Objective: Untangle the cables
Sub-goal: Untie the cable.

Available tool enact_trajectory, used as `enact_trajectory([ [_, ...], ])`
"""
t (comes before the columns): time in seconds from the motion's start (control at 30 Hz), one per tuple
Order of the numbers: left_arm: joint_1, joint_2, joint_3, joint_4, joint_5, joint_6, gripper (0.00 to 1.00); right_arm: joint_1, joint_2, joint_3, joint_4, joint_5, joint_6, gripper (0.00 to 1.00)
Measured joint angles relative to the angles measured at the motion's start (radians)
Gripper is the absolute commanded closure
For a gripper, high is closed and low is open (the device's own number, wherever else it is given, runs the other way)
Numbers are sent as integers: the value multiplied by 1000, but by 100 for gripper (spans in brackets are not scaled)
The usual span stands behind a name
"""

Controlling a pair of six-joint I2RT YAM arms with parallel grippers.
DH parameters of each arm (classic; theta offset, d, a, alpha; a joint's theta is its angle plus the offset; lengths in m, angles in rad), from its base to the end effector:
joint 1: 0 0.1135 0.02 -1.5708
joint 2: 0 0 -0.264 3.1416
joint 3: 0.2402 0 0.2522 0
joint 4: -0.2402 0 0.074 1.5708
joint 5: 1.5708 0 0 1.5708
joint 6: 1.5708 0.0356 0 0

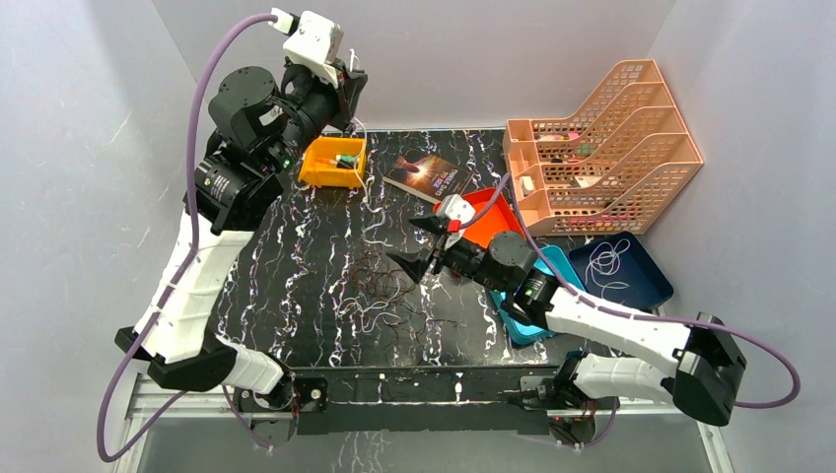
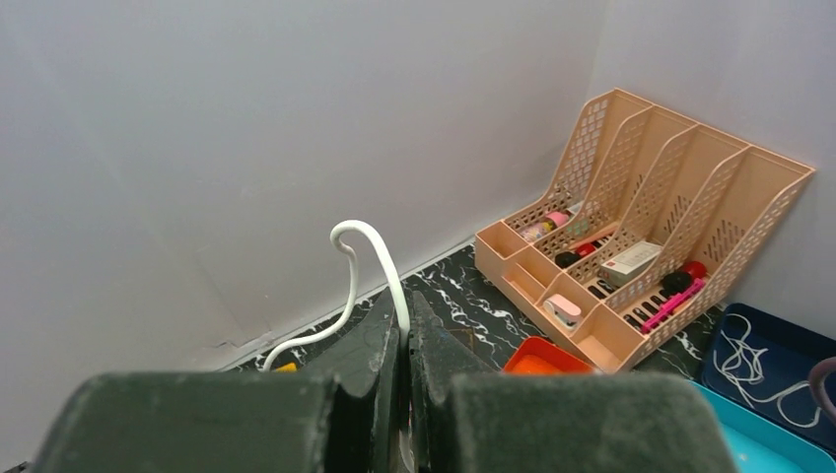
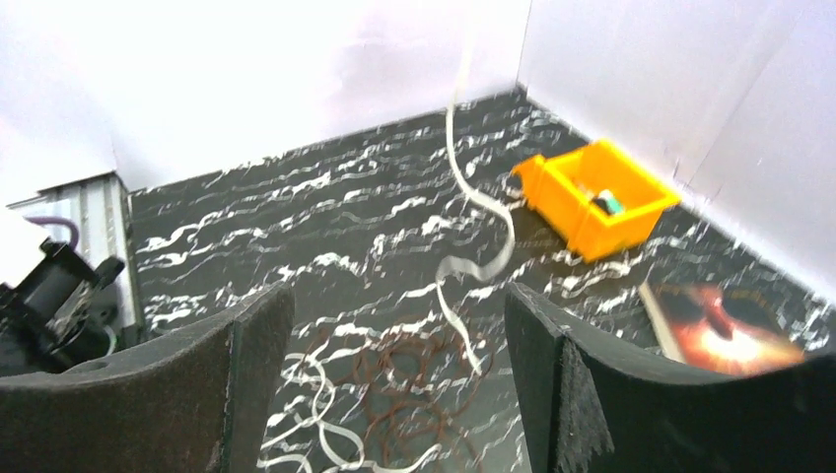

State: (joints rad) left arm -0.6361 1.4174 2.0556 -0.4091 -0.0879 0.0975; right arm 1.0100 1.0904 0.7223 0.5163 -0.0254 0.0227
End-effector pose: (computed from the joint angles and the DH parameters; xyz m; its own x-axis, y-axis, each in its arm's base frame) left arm 0.2008 -0.1444 0.5934 0.2327 -0.0513 -0.9712 0.5027 0.8612 0.0750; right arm 0.1357 0.2177 0.3316 0.0590 0.1366 -0.9889 -0.8615 0.5075 0.0187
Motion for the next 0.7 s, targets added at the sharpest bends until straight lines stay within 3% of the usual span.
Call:
enact_trajectory([
  [0.23,0,-21,0,-34,43,-38,100,0,128,2,216,29,-135,18],
  [0.7,0,-54,36,-54,98,-72,100,-35,280,42,285,121,-266,22],
])
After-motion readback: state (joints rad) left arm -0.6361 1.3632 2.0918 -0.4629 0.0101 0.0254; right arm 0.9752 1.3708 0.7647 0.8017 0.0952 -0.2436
